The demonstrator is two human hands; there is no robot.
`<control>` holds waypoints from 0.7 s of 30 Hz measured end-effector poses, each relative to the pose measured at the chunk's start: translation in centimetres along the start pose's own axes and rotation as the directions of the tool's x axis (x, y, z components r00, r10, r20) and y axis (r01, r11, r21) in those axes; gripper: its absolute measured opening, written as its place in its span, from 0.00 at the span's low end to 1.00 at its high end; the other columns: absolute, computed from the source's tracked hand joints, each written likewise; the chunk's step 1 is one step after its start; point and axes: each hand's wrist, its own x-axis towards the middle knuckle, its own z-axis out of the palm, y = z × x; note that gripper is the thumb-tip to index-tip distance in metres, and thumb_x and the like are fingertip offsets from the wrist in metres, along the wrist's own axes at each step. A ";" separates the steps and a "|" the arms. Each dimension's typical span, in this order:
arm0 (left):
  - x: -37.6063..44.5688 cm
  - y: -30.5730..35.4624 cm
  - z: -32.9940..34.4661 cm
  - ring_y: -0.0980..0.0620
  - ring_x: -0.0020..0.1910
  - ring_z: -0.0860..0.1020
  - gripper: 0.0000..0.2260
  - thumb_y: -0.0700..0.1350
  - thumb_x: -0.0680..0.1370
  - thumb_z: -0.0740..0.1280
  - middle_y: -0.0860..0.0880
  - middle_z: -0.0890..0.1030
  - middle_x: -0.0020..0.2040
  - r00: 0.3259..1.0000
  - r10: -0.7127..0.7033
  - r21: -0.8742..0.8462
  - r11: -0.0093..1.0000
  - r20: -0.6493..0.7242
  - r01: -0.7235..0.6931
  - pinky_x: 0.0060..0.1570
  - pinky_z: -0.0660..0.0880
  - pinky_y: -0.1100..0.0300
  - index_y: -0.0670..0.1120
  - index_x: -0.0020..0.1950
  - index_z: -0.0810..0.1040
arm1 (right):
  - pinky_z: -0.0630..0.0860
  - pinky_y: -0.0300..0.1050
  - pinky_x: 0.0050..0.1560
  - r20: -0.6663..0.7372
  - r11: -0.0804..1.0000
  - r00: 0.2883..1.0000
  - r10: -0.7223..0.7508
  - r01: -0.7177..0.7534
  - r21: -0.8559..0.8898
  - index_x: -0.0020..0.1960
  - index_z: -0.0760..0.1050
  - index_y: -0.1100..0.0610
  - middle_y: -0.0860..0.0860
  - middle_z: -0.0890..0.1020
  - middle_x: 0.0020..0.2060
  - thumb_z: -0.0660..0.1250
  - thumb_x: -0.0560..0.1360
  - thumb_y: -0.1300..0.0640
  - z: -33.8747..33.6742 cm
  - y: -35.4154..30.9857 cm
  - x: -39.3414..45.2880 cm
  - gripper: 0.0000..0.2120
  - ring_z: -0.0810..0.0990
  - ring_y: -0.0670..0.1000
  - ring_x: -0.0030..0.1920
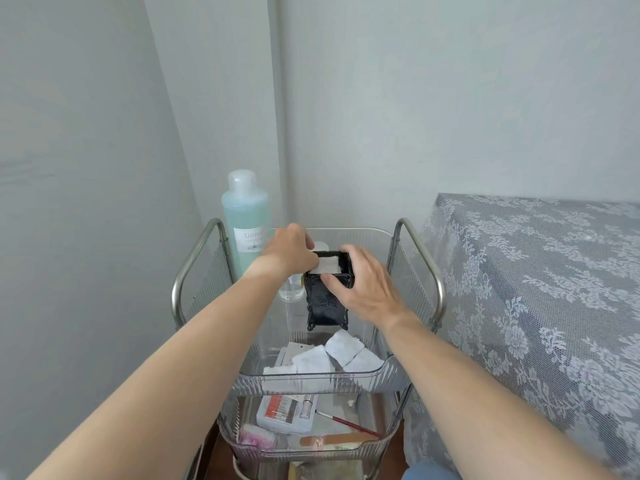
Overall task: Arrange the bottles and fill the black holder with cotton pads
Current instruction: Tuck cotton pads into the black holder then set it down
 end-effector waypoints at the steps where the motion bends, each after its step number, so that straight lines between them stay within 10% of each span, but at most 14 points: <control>1: -0.2 0.1 0.3 0.45 0.52 0.77 0.13 0.42 0.71 0.70 0.46 0.75 0.57 1.000 -0.016 0.030 0.999 -0.007 0.016 0.51 0.76 0.54 0.48 0.55 0.76 | 0.73 0.48 0.55 0.000 1.000 1.000 0.001 -0.001 0.000 0.58 0.68 0.49 0.44 0.74 0.48 0.62 0.72 0.36 0.1 0.0 -0.1 0.22 0.76 0.49 0.49; 16: -1.1 1.9 1.0 0.42 0.60 0.79 0.38 0.64 0.64 0.76 0.45 0.78 0.61 0.976 -0.205 0.158 0.964 -0.077 0.215 0.51 0.76 0.52 0.43 0.65 0.72 | 0.73 0.53 0.60 0.064 0.998 0.996 -0.067 0.068 -0.018 0.63 0.69 0.52 0.49 0.79 0.55 0.64 0.76 0.42 -0.3 -0.4 -0.1 0.21 0.78 0.50 0.54; 21: -1.7 0.2 1.2 0.43 0.47 0.83 0.30 0.68 0.66 0.69 0.43 0.83 0.45 0.977 -0.212 -0.165 0.964 -0.002 0.209 0.43 0.77 0.55 0.40 0.45 0.80 | 0.72 0.51 0.60 0.042 0.999 0.998 -0.049 0.050 -0.020 0.60 0.70 0.51 0.48 0.79 0.52 0.64 0.74 0.41 -0.3 -0.5 0.0 0.20 0.77 0.50 0.52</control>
